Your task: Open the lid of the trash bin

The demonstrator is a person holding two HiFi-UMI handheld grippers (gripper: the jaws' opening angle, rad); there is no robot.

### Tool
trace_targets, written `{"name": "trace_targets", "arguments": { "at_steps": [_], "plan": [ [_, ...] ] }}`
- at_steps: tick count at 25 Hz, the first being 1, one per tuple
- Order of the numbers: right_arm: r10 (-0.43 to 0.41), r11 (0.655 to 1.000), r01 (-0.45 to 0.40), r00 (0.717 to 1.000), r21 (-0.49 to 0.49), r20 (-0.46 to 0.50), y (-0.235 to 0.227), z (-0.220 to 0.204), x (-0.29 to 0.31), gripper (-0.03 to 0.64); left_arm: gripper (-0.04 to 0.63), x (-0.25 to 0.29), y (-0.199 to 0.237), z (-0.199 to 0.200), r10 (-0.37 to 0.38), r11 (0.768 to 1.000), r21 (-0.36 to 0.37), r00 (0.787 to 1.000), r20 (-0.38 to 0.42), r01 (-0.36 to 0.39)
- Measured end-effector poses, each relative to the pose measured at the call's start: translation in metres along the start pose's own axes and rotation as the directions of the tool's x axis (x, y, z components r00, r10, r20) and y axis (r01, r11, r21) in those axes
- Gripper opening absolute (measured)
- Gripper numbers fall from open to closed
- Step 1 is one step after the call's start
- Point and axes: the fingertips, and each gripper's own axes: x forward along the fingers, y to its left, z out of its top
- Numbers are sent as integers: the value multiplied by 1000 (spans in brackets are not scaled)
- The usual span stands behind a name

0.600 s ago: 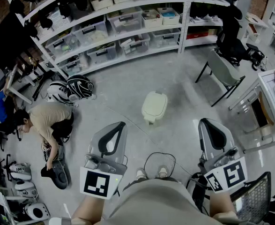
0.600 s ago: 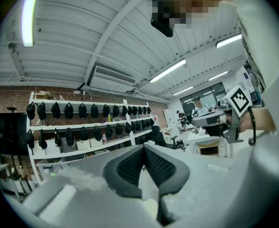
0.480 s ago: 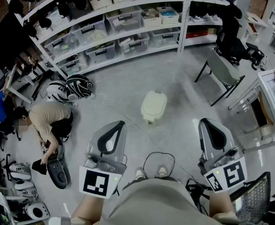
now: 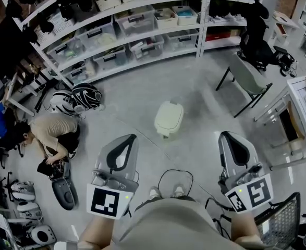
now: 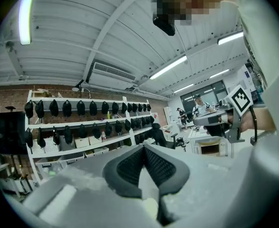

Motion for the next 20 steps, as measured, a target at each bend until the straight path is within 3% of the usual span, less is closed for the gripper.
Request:
{"name": "trace_targets", "arguments": {
  "at_steps": [12, 20],
  "plan": [
    [63, 998, -63, 998, 2, -28, -27, -18, 10, 3, 3, 23, -13, 1, 41, 999, 9, 999, -5, -41],
    [70, 998, -70, 997, 2, -43, -39, -25, 32, 3, 2, 42, 1, -3, 54, 998, 11, 998, -10, -54]
  ]
}}
